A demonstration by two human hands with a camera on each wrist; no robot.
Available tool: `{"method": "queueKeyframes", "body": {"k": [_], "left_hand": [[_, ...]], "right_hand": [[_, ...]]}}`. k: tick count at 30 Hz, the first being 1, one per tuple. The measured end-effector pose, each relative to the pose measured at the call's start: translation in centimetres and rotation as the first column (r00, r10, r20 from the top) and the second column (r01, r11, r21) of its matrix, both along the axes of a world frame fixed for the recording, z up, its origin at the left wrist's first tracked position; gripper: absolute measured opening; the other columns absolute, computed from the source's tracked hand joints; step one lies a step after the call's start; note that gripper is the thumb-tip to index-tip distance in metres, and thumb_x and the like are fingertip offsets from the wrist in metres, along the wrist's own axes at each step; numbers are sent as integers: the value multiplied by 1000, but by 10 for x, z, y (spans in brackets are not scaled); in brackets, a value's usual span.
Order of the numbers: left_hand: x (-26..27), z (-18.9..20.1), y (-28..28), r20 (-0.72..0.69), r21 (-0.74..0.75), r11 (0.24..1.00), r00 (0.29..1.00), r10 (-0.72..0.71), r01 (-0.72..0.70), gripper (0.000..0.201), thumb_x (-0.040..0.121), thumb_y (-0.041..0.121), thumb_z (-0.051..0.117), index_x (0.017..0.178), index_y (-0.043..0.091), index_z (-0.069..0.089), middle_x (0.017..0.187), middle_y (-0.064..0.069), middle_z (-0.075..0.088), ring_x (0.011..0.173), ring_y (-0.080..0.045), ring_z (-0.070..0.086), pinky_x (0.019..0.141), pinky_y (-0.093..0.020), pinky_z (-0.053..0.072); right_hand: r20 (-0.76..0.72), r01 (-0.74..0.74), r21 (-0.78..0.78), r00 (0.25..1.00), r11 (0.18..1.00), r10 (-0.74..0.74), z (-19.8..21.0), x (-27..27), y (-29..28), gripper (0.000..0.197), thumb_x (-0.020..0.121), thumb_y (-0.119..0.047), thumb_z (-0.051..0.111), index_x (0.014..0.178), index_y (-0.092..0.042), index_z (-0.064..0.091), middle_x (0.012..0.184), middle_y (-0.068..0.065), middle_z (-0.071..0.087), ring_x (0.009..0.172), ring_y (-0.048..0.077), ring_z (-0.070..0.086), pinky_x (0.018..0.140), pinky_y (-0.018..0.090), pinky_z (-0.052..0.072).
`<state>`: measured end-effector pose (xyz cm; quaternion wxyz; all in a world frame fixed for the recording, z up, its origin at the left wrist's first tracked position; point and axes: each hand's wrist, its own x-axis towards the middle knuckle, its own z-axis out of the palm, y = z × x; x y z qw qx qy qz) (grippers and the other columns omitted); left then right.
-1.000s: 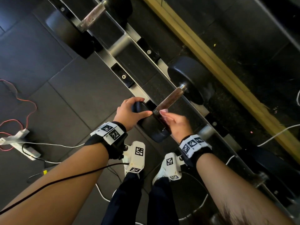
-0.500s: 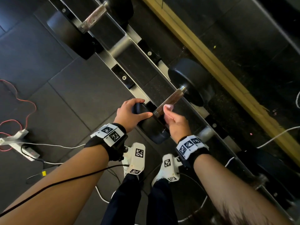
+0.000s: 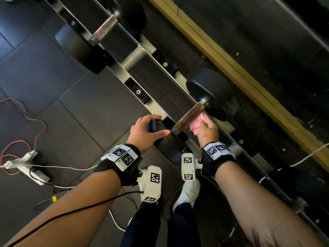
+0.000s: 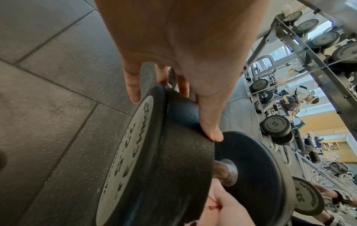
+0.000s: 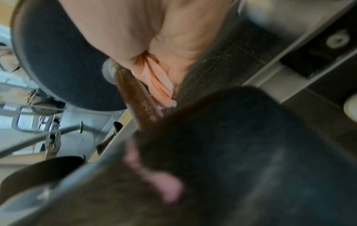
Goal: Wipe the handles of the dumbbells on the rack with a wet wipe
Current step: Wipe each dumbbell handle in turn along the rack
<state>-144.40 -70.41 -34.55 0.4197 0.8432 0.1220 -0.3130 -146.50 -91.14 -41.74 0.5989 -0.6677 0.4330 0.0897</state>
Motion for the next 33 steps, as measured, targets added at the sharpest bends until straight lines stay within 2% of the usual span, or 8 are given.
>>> {"method": "queueKeyframes", "body": {"k": [4, 7, 11, 16, 19, 22, 28, 33], "left_hand": [[1, -2, 2, -1, 0, 1000, 1000, -5, 5, 51, 74, 49, 80, 117, 52, 53, 135, 6, 46, 131, -28, 41, 109, -52, 39], [2, -3, 2, -4, -7, 1000, 1000, -4, 4, 51, 74, 48, 81, 118, 50, 55, 135, 6, 45, 131, -28, 41, 109, -52, 40], [0, -3, 1, 14, -9, 1000, 1000, 21, -21, 54, 73, 47, 82, 121, 44, 58, 134, 6, 47, 129, -29, 42, 109, -49, 40], [-1, -4, 0, 19, -18, 999, 999, 31, -31, 54, 72, 46, 83, 120, 45, 59, 133, 5, 48, 130, -29, 42, 110, -50, 39], [-1, -3, 1, 15, -20, 999, 1000, 26, -25, 52, 72, 47, 83, 118, 47, 58, 133, 5, 47, 130, -30, 42, 110, -51, 39], [1, -3, 2, 3, -20, 1000, 1000, 18, -18, 52, 72, 47, 82, 118, 47, 58, 134, 6, 46, 130, -30, 41, 109, -52, 39], [-1, -1, 0, 12, -20, 999, 999, 30, -30, 52, 72, 46, 82, 118, 46, 58, 133, 5, 48, 129, -30, 42, 110, -50, 39], [-1, -2, 1, 12, -24, 999, 1000, 24, -24, 53, 71, 48, 82, 118, 46, 58, 132, 6, 47, 129, -30, 42, 109, -51, 40]], "right_hand": [[65, 184, 256, 976, 949, -206, -2, 17, 1, 26, 100, -7, 50, 115, -13, 70, 100, 6, 76, 97, 20, 71, 88, 39, 57], [143, 186, 472, 948, 862, -283, 4, 20, -1, 32, 96, -3, 53, 88, -17, 80, 97, 7, 77, 97, 20, 73, 76, 32, 59], [164, 122, 524, 957, 843, -240, 5, 7, -1, 33, 103, -22, 48, 124, -3, 64, 130, 19, 63, 123, 31, 59, 105, 45, 46], [190, 118, 474, 954, 873, -232, 1, -21, -3, 32, 100, -27, 51, 125, -14, 66, 122, 12, 68, 116, 25, 65, 100, 44, 50], [185, 114, 431, 960, 895, -211, -3, -23, -5, 27, 100, -21, 51, 118, -26, 71, 122, 7, 69, 112, 19, 67, 91, 32, 55], [69, 190, 482, 965, 855, -254, 0, -5, -1, 34, 97, -32, 55, 127, -21, 66, 122, 12, 69, 112, 26, 67, 102, 45, 49], [86, 132, 577, 971, 806, -221, 6, 2, 5, 41, 104, -27, 38, 132, -6, 60, 130, 12, 64, 121, 26, 61, 110, 47, 41], [152, 139, 611, 946, 780, -287, 2, -23, -1, 51, 96, 9, 40, 143, -11, 49, 136, 18, 58, 124, 30, 59, 105, 45, 47]]}}
